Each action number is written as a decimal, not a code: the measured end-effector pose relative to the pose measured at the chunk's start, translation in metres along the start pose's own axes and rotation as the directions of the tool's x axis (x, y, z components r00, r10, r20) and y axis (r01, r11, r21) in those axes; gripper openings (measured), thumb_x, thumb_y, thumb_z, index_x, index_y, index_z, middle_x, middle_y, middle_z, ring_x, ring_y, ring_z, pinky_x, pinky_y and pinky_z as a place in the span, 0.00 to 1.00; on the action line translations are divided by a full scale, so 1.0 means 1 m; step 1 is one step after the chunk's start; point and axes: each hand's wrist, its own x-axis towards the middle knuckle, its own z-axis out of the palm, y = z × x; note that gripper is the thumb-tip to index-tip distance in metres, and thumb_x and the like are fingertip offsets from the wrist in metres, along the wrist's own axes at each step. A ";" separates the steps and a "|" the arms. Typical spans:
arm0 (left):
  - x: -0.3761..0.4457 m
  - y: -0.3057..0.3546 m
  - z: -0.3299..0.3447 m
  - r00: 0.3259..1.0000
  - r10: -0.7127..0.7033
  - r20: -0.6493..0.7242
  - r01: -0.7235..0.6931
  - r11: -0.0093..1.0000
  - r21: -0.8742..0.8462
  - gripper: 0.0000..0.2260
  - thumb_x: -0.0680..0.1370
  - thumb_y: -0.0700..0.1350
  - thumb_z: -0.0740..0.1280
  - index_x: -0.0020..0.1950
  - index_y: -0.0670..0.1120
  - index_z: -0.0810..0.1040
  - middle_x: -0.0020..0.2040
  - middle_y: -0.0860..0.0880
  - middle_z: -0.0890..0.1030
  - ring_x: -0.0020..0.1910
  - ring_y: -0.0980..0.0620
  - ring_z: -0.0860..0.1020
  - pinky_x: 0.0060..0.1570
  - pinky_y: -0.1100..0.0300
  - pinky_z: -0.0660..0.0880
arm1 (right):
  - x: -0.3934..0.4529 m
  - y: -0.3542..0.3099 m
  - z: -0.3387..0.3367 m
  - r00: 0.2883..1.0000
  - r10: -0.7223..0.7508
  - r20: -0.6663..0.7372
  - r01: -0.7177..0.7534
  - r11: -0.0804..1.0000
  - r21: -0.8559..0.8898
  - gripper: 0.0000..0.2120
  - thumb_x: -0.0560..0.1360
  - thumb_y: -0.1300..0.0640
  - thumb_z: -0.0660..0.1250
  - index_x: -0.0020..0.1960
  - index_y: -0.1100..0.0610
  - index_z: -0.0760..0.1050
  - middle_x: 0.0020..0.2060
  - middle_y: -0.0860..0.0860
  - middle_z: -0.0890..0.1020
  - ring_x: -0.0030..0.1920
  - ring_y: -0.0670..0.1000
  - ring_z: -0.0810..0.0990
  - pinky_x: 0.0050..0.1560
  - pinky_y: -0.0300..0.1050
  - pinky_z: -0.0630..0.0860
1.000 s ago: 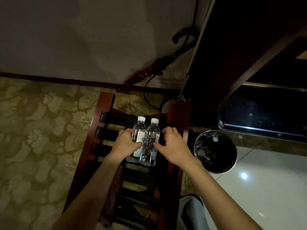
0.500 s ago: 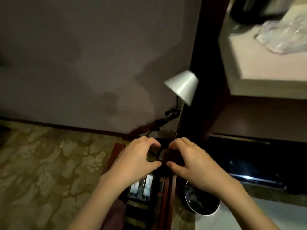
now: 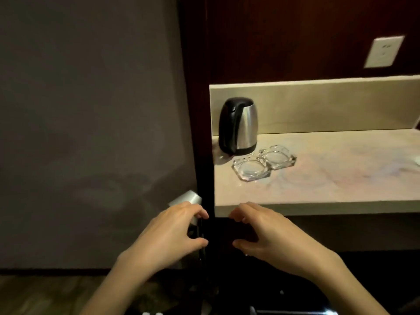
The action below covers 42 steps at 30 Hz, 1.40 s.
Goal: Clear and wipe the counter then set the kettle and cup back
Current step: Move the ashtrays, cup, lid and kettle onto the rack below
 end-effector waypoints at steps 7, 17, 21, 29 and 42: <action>0.063 0.087 -0.001 0.999 0.008 -0.033 -0.006 0.999 0.051 0.20 0.73 0.56 0.69 0.63 0.59 0.71 0.61 0.61 0.72 0.63 0.60 0.69 0.60 0.60 0.70 | -0.020 0.072 -0.069 1.000 0.007 0.009 -0.007 0.997 -0.072 0.20 0.74 0.46 0.67 0.63 0.46 0.66 0.59 0.42 0.73 0.58 0.44 0.72 0.58 0.43 0.72; 0.120 0.125 -0.006 1.000 -0.031 -0.002 0.031 0.993 0.117 0.19 0.73 0.56 0.69 0.63 0.57 0.72 0.61 0.58 0.75 0.60 0.58 0.73 0.53 0.60 0.72 | 0.003 0.128 -0.103 1.000 0.017 0.019 -0.015 0.995 -0.103 0.21 0.75 0.46 0.67 0.64 0.48 0.67 0.59 0.45 0.75 0.56 0.46 0.74 0.57 0.44 0.74; 0.146 0.123 -0.015 1.000 -0.016 0.005 0.015 0.994 0.110 0.19 0.73 0.55 0.70 0.62 0.55 0.73 0.60 0.57 0.76 0.58 0.57 0.73 0.52 0.59 0.73 | 0.023 0.141 -0.108 0.998 0.049 -0.028 -0.051 0.995 -0.091 0.20 0.74 0.45 0.67 0.63 0.48 0.68 0.57 0.45 0.76 0.55 0.47 0.75 0.55 0.46 0.75; 0.205 0.071 -0.001 0.970 -0.238 0.045 0.238 0.971 0.019 0.15 0.73 0.55 0.70 0.56 0.49 0.79 0.50 0.51 0.82 0.47 0.51 0.79 0.49 0.55 0.77 | 0.088 0.168 -0.096 0.982 0.187 0.033 -0.186 0.982 -0.039 0.18 0.74 0.46 0.68 0.60 0.53 0.72 0.53 0.49 0.80 0.50 0.49 0.78 0.52 0.48 0.77; 0.274 0.012 0.057 0.867 -0.485 0.114 0.479 0.749 -0.459 0.15 0.68 0.47 0.74 0.41 0.35 0.80 0.36 0.41 0.82 0.39 0.40 0.83 0.46 0.45 0.81 | 0.146 0.209 -0.052 0.922 0.386 0.026 -0.387 0.920 0.062 0.14 0.75 0.50 0.66 0.44 0.62 0.81 0.39 0.57 0.85 0.33 0.49 0.76 0.44 0.45 0.77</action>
